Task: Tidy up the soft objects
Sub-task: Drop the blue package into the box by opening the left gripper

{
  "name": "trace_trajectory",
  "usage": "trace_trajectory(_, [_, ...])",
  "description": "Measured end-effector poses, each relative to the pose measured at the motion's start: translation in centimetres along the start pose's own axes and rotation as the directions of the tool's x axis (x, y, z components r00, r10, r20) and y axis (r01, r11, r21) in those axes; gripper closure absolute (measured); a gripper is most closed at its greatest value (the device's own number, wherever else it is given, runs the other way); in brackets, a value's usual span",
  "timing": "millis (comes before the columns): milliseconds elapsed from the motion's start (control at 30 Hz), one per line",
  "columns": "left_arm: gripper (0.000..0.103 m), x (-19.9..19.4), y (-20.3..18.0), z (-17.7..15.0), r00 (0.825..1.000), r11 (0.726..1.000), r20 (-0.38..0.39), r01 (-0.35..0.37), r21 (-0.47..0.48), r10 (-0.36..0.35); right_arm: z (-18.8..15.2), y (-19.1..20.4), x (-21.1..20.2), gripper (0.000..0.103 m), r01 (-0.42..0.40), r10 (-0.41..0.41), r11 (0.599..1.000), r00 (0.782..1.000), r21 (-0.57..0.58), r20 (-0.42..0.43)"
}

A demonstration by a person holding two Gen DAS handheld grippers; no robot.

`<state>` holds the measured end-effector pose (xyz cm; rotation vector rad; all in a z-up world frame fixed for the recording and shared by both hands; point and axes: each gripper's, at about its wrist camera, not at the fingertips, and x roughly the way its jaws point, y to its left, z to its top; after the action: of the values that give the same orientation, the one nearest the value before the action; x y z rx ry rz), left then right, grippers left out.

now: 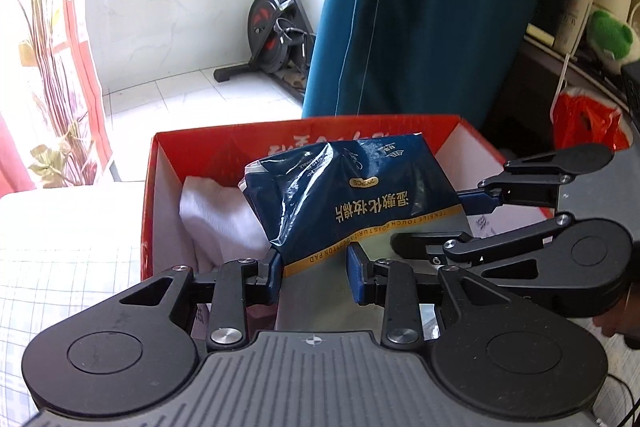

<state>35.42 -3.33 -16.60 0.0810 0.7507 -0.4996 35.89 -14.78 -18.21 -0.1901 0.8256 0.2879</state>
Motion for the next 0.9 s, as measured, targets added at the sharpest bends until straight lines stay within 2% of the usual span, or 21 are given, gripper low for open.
trace_trajectory(100, [0.068,-0.4,0.2,0.0,1.000,1.000,0.006,-0.018,0.009,0.018,-0.4,0.1,0.0,0.061,0.039,-0.039,0.999,0.999,0.002,-0.025])
trace_trajectory(267, [0.067,-1.7,0.4,0.1,0.999,1.000,0.031,-0.021,0.018,0.021,-1.0,-0.3,-1.5,0.055,0.047,-0.047,0.998,0.999,0.036,-0.001])
trace_trajectory(433, [0.061,-3.9,-0.1,-0.4,0.997,0.999,0.065,-0.034,0.029,0.032,-1.5,-0.3,-3.6,0.054,0.059,-0.061,0.997,0.997,0.047,0.037])
trace_trajectory(700, [0.060,-7.2,-1.3,-1.5,0.993,0.998,0.102,-0.057,0.034,0.053,-3.2,0.3,-7.7,0.054,0.041,-0.050,0.996,0.993,0.084,0.107])
trace_trajectory(900, [0.060,-9.5,-2.1,-3.5,0.991,0.996,0.114,-0.073,0.043,0.068,-5.3,1.3,-10.9,0.054,0.033,-0.048,0.995,0.986,0.092,0.161])
